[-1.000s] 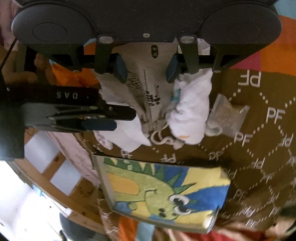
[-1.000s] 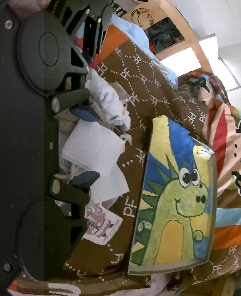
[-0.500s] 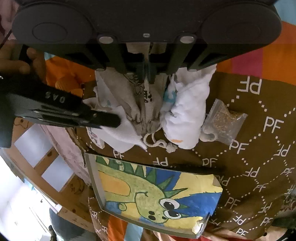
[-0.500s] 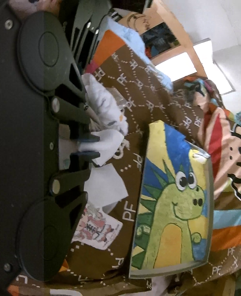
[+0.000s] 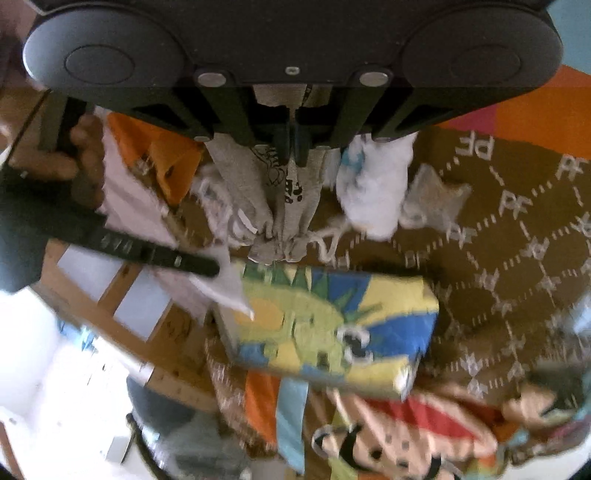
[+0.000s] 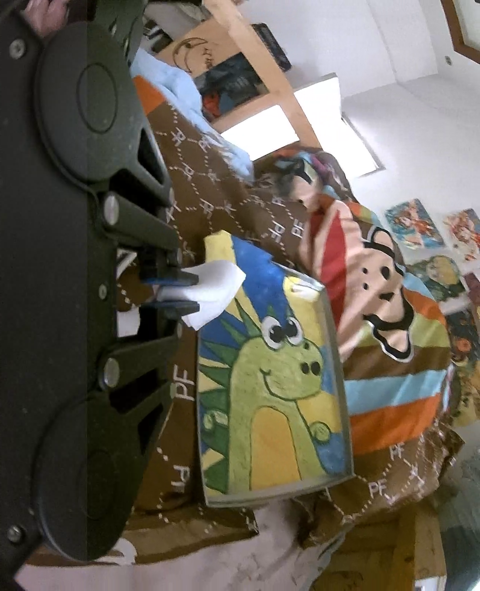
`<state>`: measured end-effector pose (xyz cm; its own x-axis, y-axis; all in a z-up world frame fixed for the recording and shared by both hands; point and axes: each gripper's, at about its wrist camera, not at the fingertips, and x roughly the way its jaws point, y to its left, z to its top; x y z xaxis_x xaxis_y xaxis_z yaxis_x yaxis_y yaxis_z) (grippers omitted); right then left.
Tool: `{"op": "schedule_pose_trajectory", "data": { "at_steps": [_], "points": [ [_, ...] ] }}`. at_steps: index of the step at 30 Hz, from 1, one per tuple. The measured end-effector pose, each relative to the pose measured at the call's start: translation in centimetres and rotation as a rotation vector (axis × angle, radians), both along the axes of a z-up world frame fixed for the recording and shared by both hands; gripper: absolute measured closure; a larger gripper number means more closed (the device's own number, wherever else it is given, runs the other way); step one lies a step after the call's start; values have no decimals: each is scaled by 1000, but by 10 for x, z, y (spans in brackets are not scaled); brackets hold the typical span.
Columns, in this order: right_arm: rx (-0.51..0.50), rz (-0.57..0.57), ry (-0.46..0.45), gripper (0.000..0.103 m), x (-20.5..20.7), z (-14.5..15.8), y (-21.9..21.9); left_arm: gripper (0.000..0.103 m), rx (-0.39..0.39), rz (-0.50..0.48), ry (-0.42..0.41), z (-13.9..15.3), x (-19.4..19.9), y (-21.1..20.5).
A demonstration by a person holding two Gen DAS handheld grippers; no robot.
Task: Organize soft objects
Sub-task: 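Carry the grey pouch with the left gripper into the dinosaur tray and release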
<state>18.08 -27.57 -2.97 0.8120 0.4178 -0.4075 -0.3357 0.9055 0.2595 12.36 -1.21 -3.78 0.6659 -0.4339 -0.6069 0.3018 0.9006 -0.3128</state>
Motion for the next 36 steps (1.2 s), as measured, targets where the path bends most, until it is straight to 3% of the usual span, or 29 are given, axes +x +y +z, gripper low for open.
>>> {"op": "schedule_pose_trajectory", "data": {
  "at_steps": [10,17,23,31,36],
  "points": [
    [12,-85,-119,100,3,18,-24,103,-48,78,-186,45,24,0],
    [26,-140,-171,100,49,35,-28,103,-76,154,-266,63,83,-9],
    [27,-210,-192,100,97,34,-47,103,-73,218,-268,50,146,-18],
    [-113,-238,-111,100,155,-2,-51,103,-45,250,-215,6,215,-43],
    [-133,-242,-38,100,178,-32,-48,103,-30,250,-168,-18,237,-55]
  ]
}}
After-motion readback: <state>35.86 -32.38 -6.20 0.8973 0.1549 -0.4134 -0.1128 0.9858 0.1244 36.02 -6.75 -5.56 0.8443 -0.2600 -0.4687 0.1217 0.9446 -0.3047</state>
